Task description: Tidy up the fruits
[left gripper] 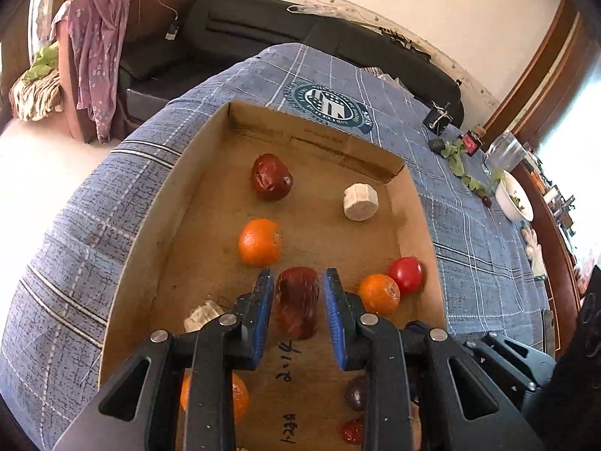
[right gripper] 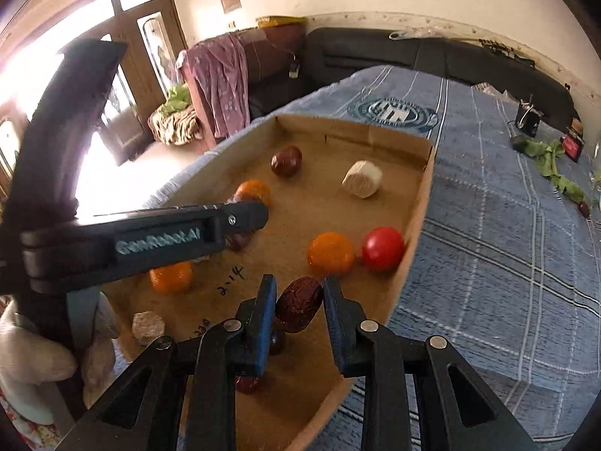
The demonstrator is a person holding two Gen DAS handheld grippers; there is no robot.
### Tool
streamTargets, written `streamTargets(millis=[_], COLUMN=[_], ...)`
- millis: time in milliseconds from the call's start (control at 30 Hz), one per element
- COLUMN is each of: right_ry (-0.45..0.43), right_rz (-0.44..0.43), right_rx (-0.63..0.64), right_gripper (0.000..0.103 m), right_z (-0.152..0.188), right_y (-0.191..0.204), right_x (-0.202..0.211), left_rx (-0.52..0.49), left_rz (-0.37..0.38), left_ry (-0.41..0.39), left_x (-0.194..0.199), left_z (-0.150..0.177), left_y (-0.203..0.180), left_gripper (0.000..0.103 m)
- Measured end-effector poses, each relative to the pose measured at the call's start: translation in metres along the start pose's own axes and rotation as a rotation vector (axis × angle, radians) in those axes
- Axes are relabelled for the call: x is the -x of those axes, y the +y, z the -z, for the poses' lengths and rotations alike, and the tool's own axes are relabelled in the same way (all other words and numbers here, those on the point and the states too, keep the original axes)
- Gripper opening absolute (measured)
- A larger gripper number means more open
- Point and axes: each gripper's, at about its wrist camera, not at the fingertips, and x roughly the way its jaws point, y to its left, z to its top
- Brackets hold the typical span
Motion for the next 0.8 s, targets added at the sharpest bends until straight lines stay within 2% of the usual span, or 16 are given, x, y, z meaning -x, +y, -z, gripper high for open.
streamTargets(millis=[133,200,267,333,400,467,533,600,633,800], right_ry=[-0.009,-0.026,-0.055,-0.09,-0.127,-0.155,-0.169,-0.177,-0.183,-0.211], right_rz=[-0.003,-0.007,-0.004,0.009,0.021,0.054,0.089,0.12,0.133,0.155], right_rx=[-0.014,-0.026,-0.054,-0.093,-0.134,-0.174,-0.204,-0.217,-0.216,-0.196], right_gripper=[0.029,0.03,0.035,0.051,0.058,0.062,0.064,0.064,0.065,0.077], right_z=[0.0,0.001,0.005,0.011,0.019,0.03,0.041,0.048,0.051,0.061], right_y=[0.001,0.0,-0.004,-0.007,-0.013,-0.02,-0.025,-0.028,-0.028,-0.022], right_x=[0.0,0.009,0.025,0.043,0.061,0.077,0.09,0.099,0.104,0.118], left_rx=[0.03,0.024,0.001,-0.035,-0.073,-0.095,-0.096,-0.087,-0.076,0.004], left_rz=[0.005,-0.019,-0.053,-0.119,-0.207,-0.333,-0.456,-0.507,-0.508,-0.452], left_ry=[-0.036,-0.075,-0.122,-0.192,-0.273,-0.369,-0.475,-0.552,-0.577,-0.627], left_x=[0.015,0.029,0.045,0.064,0.084,0.104,0.126,0.144,0.151,0.169], left_z=[0.003,0.006,0.01,0.016,0.024,0.033,0.043,0.053,0.056,0.072], left_y=[0.006,0.004,-0.001,-0.012,-0.025,-0.039,-0.053,-0.062,-0.065,-0.065], left_gripper=[0.047,0.049,0.053,0.062,0.072,0.093,0.103,0.103,0.103,0.103])
